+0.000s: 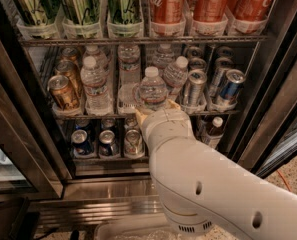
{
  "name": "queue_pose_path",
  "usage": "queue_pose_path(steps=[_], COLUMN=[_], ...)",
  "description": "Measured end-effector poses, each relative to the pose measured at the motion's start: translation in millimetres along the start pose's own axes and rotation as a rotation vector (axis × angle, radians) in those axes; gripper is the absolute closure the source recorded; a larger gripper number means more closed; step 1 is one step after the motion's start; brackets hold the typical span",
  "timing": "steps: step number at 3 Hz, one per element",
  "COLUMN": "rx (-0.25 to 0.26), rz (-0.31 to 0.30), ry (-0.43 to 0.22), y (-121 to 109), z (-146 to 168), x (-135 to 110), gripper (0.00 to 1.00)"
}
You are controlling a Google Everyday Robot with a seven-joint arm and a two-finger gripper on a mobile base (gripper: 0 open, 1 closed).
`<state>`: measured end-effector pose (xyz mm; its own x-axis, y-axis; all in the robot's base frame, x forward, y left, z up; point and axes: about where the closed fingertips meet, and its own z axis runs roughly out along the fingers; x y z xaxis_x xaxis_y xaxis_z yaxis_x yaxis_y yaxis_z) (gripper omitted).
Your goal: Pick water bottle from middle shelf of fridge
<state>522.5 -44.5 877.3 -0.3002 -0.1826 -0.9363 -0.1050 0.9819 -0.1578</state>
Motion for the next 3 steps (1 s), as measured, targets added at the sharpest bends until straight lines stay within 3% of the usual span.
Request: queue_pose_path(steps=[1,2,3], rx=[0.0,-0.036,-0.078], rz=[0.0,-0.029,-0.082], ry=[0.0,0.009,0.081], y=[0.0,12.0,23.3], z=[0.0,-6.6,-30.0], x=[0.0,4.8,38.5], gripper=[1.0,1.0,1.0])
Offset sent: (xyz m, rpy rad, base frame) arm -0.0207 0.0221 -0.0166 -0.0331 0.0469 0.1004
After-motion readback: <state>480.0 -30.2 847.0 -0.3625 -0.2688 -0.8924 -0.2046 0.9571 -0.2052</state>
